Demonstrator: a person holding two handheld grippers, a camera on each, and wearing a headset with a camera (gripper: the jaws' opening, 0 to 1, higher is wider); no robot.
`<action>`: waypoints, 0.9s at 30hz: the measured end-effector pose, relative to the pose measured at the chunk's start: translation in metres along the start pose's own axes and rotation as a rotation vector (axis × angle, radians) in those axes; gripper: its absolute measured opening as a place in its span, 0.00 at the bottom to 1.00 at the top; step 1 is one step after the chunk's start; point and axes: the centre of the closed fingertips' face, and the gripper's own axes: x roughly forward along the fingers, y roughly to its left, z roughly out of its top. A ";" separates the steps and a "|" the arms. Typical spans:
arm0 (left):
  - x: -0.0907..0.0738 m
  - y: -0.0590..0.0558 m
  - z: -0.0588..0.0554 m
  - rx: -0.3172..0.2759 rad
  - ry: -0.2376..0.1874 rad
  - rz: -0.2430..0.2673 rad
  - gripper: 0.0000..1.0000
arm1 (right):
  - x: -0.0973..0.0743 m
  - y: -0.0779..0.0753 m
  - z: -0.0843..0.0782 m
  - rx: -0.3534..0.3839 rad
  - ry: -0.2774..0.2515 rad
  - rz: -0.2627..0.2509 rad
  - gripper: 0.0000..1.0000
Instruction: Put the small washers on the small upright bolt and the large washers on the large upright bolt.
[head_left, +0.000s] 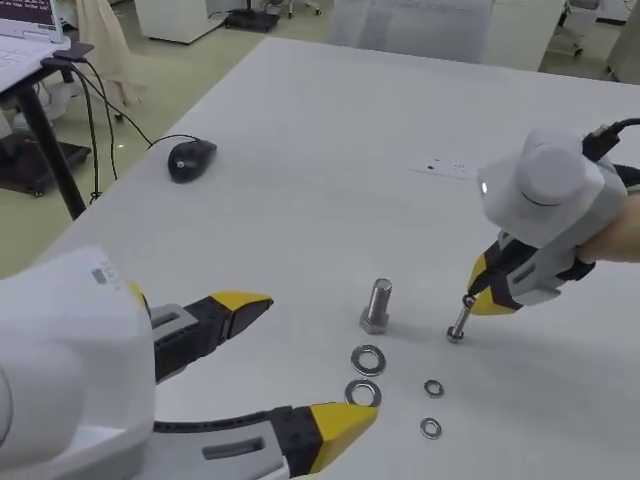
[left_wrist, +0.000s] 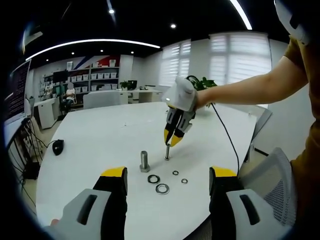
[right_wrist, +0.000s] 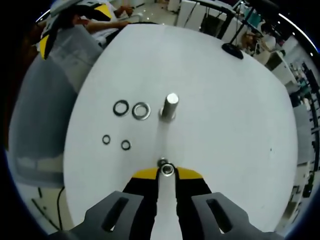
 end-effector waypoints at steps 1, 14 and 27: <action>0.000 0.000 0.000 -0.001 0.001 0.000 0.66 | 0.001 0.001 -0.001 -0.005 0.005 0.002 0.13; -0.001 0.000 -0.005 -0.014 0.012 0.003 0.66 | 0.028 0.005 -0.008 -0.008 0.011 0.029 0.13; 0.000 0.001 -0.008 -0.021 0.030 0.006 0.66 | 0.043 0.004 -0.016 0.006 0.005 0.030 0.15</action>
